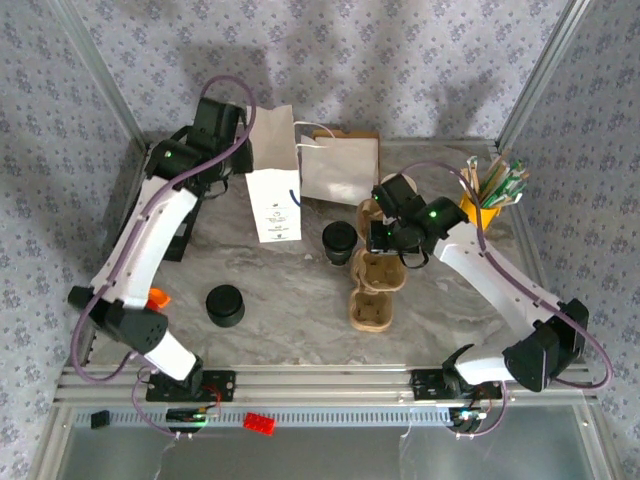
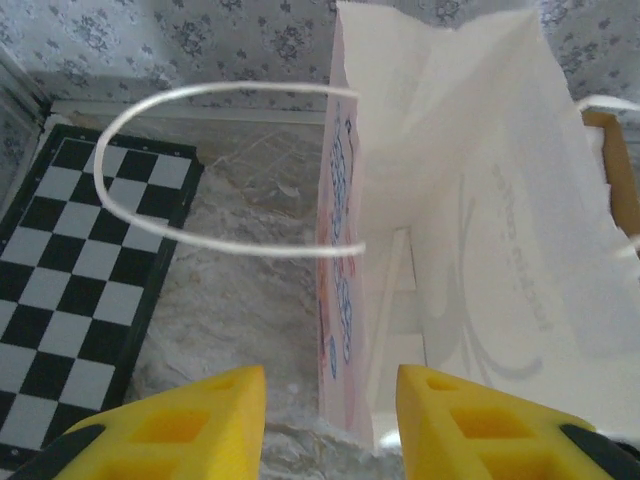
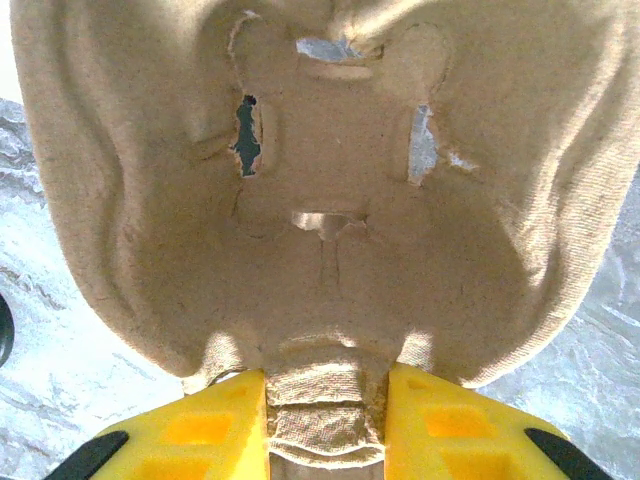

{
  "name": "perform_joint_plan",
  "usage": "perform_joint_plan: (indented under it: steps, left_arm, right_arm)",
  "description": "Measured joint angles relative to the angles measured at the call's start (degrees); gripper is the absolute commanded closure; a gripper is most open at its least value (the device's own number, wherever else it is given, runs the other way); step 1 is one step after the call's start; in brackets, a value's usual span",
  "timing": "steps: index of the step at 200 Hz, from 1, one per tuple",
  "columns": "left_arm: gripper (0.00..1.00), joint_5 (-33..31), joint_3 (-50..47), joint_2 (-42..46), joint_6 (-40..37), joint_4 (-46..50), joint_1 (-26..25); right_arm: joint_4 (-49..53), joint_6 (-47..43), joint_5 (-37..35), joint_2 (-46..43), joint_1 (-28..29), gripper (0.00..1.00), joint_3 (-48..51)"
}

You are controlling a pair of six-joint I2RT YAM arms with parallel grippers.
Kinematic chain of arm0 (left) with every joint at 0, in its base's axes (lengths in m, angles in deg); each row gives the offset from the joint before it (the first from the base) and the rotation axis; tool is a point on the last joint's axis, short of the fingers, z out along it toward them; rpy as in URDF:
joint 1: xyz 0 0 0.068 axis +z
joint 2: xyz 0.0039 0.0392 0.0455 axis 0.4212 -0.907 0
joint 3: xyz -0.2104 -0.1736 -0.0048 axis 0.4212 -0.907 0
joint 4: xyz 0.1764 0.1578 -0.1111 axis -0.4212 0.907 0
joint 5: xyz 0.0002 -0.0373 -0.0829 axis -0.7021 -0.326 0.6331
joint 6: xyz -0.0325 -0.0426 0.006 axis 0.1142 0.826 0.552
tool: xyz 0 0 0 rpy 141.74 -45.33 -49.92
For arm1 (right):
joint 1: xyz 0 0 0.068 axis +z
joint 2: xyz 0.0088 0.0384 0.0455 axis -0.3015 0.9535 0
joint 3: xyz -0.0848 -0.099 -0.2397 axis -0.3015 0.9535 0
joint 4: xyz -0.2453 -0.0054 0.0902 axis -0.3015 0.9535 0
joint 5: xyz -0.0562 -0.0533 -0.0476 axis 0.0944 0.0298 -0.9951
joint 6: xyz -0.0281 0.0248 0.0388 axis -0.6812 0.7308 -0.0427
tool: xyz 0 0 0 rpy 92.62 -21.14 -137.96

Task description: Pack the takeout coffee

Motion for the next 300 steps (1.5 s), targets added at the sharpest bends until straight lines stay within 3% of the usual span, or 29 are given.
perform_joint_plan:
  steps: [123, 157, 235, 275, 300]
  left_arm:
    - [0.59, 3.32, 17.94, -19.63, -1.7, 3.69, 3.15]
    - [0.65, 4.37, 19.06, -21.94, -0.85, 5.01, 3.93]
    - [0.94, 6.01, 19.06, -22.6, 0.22, 6.73, 4.68]
    - [1.0, 7.74, 18.75, -21.51, 0.0, 8.07, 4.68]
    - [1.0, 10.21, 13.0, -16.59, 0.11, 8.11, 4.68]
  right_arm:
    - [-0.57, -0.35, 0.42, 1.66, 0.0, 0.7, -1.9]
    - [-0.61, -0.57, 0.61, 1.66, -0.02, 0.71, -2.12]
    - [-0.31, -1.2, 1.03, 1.68, -0.04, 0.71, -3.45]
    - [1.4, -1.42, 0.96, 1.64, 0.02, 0.71, -4.81]
    - [2.47, -1.4, 0.79, 1.38, 0.28, 0.71, -5.53]
